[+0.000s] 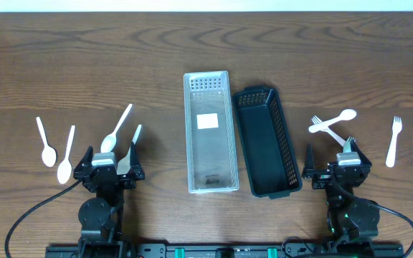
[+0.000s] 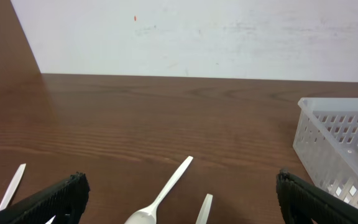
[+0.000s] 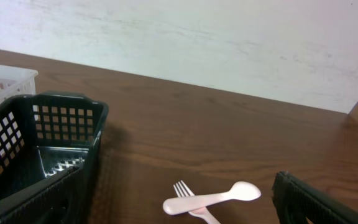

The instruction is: Pack container

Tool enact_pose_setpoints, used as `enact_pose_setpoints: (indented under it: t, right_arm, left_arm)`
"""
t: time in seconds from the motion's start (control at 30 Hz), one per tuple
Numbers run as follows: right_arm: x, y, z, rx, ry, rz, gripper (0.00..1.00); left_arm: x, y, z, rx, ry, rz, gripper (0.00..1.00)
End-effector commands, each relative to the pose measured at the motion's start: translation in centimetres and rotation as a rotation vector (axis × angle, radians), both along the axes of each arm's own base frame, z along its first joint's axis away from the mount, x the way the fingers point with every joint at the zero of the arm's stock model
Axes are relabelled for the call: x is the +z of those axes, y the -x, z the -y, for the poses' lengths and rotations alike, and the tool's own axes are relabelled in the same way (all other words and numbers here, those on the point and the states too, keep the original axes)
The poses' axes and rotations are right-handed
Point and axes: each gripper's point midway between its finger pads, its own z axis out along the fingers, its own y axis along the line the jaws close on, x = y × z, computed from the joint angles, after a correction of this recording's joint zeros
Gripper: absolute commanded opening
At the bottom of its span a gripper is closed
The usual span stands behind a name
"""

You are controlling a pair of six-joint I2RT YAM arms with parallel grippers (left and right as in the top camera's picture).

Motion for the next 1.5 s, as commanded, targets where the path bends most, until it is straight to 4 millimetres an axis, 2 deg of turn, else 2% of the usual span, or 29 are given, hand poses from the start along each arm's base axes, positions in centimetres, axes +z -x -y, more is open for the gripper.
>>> enact_pose_setpoints:
  t: [0.0, 1.37, 1.47]
  right_arm:
    - [-0.04, 0.02, 0.10, -0.002, 0.006, 0.004, 0.99]
    - [-0.04, 0.02, 0.06, 0.000, 0.004, 0.004, 0.99]
    - [0.04, 0.02, -0.04, 0.000, -0.074, 0.004, 0.99]
  left_arm:
    - [-1.97, 0.02, 0.00, -0.001, -0.009, -0.052, 0.98]
    - [-1.97, 0.02, 0.00, -0.001, -0.009, -0.052, 0.98]
    - [-1.97, 0.02, 0.00, -0.001, -0.009, -0.052, 0.98]
